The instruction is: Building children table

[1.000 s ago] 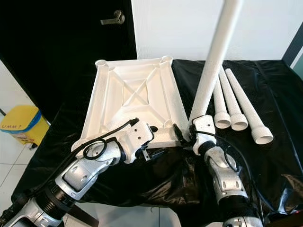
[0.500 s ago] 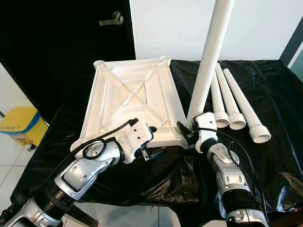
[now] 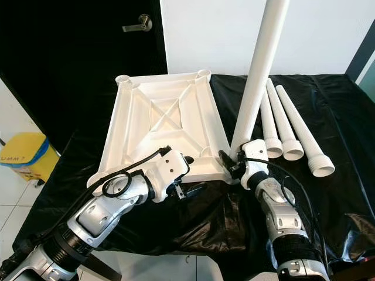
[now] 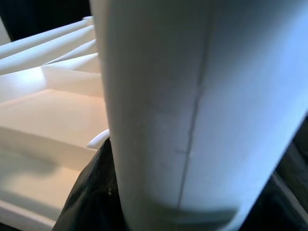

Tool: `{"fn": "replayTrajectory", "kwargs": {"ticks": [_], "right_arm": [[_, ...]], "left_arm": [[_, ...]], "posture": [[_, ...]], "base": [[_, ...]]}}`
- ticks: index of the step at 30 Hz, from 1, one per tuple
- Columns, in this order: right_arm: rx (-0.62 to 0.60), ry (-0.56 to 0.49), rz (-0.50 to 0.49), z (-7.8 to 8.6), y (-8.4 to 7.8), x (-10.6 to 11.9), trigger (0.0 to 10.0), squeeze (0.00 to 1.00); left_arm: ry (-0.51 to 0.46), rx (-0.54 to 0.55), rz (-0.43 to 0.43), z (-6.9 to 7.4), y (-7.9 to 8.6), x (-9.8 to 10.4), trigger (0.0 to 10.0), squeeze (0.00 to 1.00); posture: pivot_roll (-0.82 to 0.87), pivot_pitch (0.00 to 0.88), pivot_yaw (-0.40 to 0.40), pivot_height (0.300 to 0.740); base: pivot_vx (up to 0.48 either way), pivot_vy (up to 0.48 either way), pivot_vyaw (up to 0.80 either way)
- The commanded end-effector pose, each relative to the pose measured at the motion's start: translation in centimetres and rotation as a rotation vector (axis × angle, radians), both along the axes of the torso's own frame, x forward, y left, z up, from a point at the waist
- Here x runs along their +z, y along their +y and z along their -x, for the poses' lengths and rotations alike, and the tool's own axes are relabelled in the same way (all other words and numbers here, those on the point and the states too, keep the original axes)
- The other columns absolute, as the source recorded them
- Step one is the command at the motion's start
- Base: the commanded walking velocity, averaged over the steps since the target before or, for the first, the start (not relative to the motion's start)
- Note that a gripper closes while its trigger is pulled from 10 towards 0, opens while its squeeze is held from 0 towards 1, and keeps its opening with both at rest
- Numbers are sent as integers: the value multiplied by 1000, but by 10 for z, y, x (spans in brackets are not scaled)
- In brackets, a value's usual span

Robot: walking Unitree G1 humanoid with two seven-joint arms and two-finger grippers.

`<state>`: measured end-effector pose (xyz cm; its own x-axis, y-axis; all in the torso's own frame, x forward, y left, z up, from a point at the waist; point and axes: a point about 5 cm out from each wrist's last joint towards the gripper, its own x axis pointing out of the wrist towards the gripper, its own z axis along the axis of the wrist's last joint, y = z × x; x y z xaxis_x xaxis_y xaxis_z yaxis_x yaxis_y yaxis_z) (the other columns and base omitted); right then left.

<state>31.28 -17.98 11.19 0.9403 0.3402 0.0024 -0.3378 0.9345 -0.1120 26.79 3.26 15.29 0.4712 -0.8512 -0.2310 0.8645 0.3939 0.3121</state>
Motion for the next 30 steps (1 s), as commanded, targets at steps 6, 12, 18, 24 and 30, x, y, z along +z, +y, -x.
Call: {"fn": "replayTrajectory", "kwargs": {"ticks": [6, 12, 18, 24, 30], "right_arm": [[-257, 112, 0, 6, 7, -25, 10000, 0], [-414, 123, -47, 9, 11, -30, 10000, 0], [-576, 146, -96, 13, 16, -35, 10000, 0], [-620, 162, -139, 12, 31, -35, 10000, 0], [-589, 147, -144, 13, 38, -32, 10000, 0]], "left_arm": [[45, -122, -33, 6, -1, -1, 10000, 0], [46, -127, -36, 6, -1, -1, 10000, 0], [45, -127, -37, 7, -1, -1, 10000, 0], [46, -130, -37, 9, -3, -1, 10000, 0], [47, -130, -38, 9, -2, -2, 10000, 0]], "posture": [[-209, 15, 44, 740], [-201, 10, 42, 740], [-193, 5, 34, 740], [-189, 1, 27, 740], [-186, 0, 22, 740]], "base": [[0, 0, 0], [0, 0, 0], [0, 0, 0], [0, 0, 0], [0, 0, 0]]}}
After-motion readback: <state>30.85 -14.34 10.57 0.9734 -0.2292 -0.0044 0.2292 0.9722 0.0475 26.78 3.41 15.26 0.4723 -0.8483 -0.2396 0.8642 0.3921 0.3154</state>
